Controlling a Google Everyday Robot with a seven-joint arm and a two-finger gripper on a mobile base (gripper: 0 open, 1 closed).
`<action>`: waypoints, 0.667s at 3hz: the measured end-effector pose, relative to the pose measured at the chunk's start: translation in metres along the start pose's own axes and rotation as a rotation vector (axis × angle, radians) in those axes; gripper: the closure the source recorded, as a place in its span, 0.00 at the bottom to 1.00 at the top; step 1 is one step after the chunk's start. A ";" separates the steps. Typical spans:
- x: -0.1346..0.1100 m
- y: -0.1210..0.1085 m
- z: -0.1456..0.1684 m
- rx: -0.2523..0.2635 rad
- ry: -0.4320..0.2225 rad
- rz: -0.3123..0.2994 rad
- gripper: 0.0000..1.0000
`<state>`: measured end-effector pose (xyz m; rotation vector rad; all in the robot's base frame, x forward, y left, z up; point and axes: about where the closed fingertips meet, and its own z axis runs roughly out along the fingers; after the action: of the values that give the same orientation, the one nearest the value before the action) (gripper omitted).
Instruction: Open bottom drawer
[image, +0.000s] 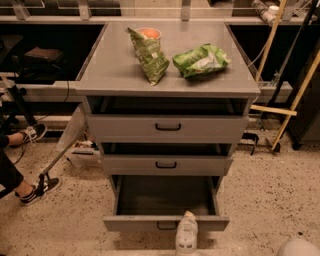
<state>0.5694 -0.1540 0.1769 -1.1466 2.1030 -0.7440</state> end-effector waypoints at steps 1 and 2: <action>-0.001 -0.001 -0.001 0.000 0.000 0.000 1.00; 0.002 0.000 -0.005 0.001 -0.004 0.007 1.00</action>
Offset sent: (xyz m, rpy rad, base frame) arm -0.3612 -0.1945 -0.0769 0.3551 -0.2616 -0.1041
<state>0.5648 -0.1548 0.1791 -1.1389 2.1020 -0.7396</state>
